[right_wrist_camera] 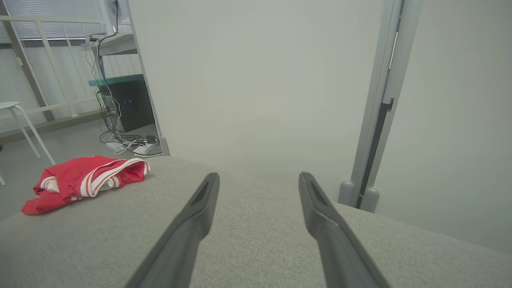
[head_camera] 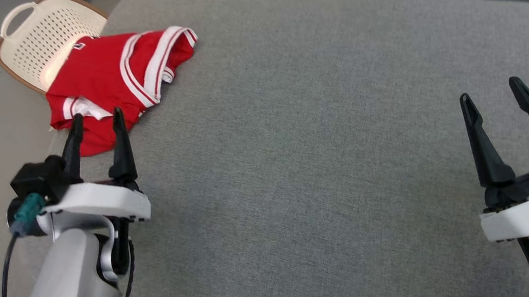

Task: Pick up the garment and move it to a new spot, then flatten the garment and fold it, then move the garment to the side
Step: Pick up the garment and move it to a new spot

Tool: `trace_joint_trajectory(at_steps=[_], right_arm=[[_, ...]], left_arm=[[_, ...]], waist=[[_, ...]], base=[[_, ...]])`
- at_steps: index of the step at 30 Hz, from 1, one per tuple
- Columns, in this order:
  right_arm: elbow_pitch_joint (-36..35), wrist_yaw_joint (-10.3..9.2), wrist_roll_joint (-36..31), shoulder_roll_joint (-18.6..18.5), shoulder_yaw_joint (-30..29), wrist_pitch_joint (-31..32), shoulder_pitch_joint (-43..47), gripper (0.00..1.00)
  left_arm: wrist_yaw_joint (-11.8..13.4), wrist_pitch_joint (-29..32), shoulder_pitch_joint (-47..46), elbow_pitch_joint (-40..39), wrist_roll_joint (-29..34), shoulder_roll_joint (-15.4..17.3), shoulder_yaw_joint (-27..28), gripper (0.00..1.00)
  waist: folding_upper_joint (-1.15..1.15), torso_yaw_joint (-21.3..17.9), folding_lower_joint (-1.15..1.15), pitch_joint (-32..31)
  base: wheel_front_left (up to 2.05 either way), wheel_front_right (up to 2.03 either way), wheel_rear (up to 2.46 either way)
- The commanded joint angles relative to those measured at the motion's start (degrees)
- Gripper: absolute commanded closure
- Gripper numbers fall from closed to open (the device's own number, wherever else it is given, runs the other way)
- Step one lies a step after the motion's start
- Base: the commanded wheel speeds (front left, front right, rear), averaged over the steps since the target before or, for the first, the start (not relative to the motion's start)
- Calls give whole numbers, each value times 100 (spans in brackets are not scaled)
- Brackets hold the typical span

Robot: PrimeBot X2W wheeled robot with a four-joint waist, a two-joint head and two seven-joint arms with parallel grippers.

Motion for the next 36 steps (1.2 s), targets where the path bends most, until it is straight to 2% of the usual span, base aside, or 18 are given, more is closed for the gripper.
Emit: trace_joint_trajectory(at_steps=[1,4,11,14,15,21,22,23,24,30,36], right_arm=[[-74,-2,-23,-74,-9,52,-166,0],[-128,-1,-16,-112,3,78,-329,0],[-97,-1,15,-101,72,-36,-614,0],[-39,-1,2,-103,97,-93,-682,0],[-39,-1,2,-103,97,-93,-682,0],[34,-1,21,-110,87,-136,-755,0],[52,-1,20,-110,84,-132,-768,0],[67,-1,22,-106,83,-143,-780,0],[75,-1,27,-99,76,-156,-787,0],[202,-1,55,-47,40,-257,-664,0],[380,-1,98,83,15,-412,-502,0]], left_arm=[[-108,-28,-384,280,-51,-49,129,0],[-319,-21,-879,989,-168,-100,392,0],[-759,-23,-1903,2788,-279,4,765,0],[-890,-21,-2249,3583,-367,82,825,0],[-890,-21,-2249,3583,-367,82,825,0],[-1031,17,-2665,4715,-549,155,904,0],[-1055,17,-2710,4812,-564,174,902,16],[-1069,16,-2738,4849,-559,210,894,76],[-1082,13,-2768,4841,-551,249,907,100],[-989,-20,-2460,3968,-389,398,1283,100],[-919,-24,-1625,2734,9,265,1745,100]], waist=[[0,-380,0,855],[0,-509,0,1189],[0,-753,0,1633],[0,-802,0,1719],[0,-802,0,1719],[0,-843,0,1771],[0,-847,0,1769],[0,-848,0,1763],[0,-846,0,1755],[0,-815,0,1517],[0,-751,0,1020]], base=[[0,0,0],[0,0,0],[0,0,0],[0,0,0],[0,0,0],[0,0,0],[0,0,0],[0,0,0],[0,0,0],[0,0,0],[0,0,0]])
